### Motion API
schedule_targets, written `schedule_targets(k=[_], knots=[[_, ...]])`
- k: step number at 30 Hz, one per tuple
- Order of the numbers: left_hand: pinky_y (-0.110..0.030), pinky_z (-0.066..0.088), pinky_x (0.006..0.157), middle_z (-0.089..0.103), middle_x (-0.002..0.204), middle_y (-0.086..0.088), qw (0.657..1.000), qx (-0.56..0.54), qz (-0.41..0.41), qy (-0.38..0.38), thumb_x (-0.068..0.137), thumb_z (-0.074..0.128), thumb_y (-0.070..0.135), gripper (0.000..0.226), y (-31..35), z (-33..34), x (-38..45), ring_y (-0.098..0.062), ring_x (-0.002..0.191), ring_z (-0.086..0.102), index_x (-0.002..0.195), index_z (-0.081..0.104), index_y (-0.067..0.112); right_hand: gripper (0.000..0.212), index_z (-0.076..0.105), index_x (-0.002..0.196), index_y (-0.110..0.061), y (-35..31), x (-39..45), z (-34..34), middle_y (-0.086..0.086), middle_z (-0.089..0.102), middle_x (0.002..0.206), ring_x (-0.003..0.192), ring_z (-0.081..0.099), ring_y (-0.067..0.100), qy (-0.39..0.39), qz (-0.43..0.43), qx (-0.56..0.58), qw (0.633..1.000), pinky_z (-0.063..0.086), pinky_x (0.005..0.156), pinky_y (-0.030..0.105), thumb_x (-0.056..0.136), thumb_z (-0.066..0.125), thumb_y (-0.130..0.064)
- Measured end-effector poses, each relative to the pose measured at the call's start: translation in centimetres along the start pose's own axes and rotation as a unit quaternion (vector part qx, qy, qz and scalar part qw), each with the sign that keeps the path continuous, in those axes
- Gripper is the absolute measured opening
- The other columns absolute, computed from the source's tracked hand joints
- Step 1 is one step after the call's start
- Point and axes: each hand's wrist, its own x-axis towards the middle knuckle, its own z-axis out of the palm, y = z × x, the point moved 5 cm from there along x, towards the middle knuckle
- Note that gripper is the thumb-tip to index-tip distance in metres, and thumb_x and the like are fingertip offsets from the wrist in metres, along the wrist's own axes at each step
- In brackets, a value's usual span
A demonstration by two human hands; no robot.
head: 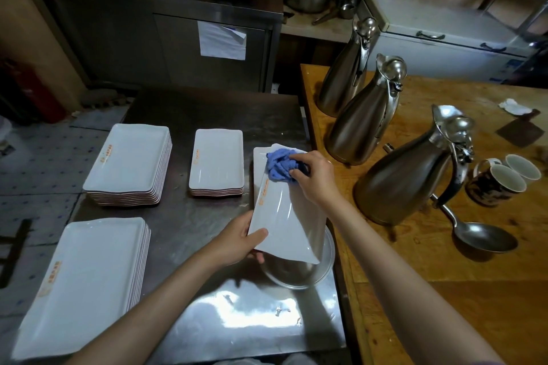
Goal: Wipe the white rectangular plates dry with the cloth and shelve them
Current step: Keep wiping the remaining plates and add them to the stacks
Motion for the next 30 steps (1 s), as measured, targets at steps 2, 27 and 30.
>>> schedule_targets(k=[2, 27, 30], knots=[[-0.023, 0.046, 0.052, 0.07, 0.091, 0.002, 1.0, -0.005, -0.001, 0.005, 0.096, 0.052, 0.02, 0.029, 0.0, 0.0, 0.1, -0.018, 0.056, 0.064, 0.124, 0.047, 0.019, 0.031, 0.063, 0.121, -0.012, -0.5, -0.5, 0.4, 0.006, 0.058, 0.115, 0.097, 0.048, 0.01, -0.022, -0.02, -0.009, 1.0, 0.043, 0.086, 0.02, 0.09, 0.061, -0.014], [-0.023, 0.052, 0.054, 0.069, 0.1, -0.002, 0.987, -0.142, -0.01, 0.076, 0.073, 0.075, -0.002, 0.048, -0.3, -0.8, 0.7, -0.012, 0.079, 0.068, 0.108, 0.056, 0.025, 0.028, 0.071, 0.096, -0.003, -0.7, -6.8, 3.0, 0.012, 0.054, 0.099, 0.091, 0.049, 0.021, -0.15, -0.169, -0.035, 0.974, 0.034, 0.077, 0.01, 0.071, 0.07, 0.008], [-0.023, 0.052, 0.054, 0.068, 0.102, -0.002, 0.986, -0.143, -0.012, 0.08, 0.078, 0.07, -0.009, 0.049, -0.5, -1.2, 0.6, -0.012, 0.073, 0.068, 0.111, 0.055, 0.023, 0.023, 0.072, 0.09, -0.007, -0.1, -6.9, 2.8, 0.011, 0.055, 0.093, 0.085, 0.053, 0.026, -0.144, -0.183, -0.04, 0.972, 0.047, 0.072, 0.029, 0.07, 0.074, 0.005]])
